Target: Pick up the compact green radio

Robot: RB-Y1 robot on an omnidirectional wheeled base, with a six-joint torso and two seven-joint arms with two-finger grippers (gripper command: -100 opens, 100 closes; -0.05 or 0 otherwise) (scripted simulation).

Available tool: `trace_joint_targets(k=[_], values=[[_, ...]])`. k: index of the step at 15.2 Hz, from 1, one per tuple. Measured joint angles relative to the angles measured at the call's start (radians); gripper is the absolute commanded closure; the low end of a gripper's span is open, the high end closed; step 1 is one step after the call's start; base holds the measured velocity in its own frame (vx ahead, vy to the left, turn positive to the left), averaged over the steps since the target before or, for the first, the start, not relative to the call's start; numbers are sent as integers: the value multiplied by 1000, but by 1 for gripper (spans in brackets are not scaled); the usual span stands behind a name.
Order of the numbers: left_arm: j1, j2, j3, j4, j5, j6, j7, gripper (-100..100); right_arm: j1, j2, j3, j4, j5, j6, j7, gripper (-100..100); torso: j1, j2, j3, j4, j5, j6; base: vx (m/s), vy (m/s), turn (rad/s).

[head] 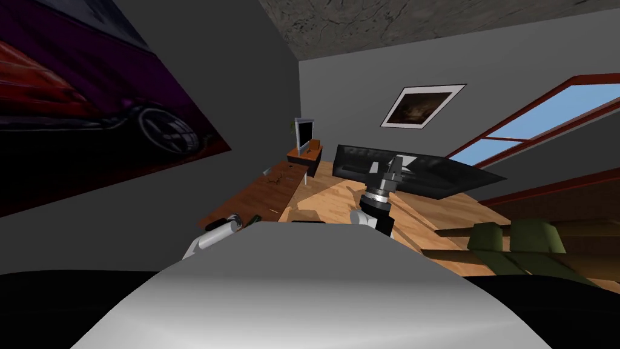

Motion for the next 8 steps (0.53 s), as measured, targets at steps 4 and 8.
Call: trace_joint_targets(k=[4,8], values=[[-6,-6,39,59,20,70,13,-100,0,0,0,0,0,0,0,0,0,0,0,0,0,0,41,14,-142],[-17,-4,73,118,40,133,22,-100,0,0,0,0,0,0,0,0,1,0,0,0,0,0,36,21,-156]])
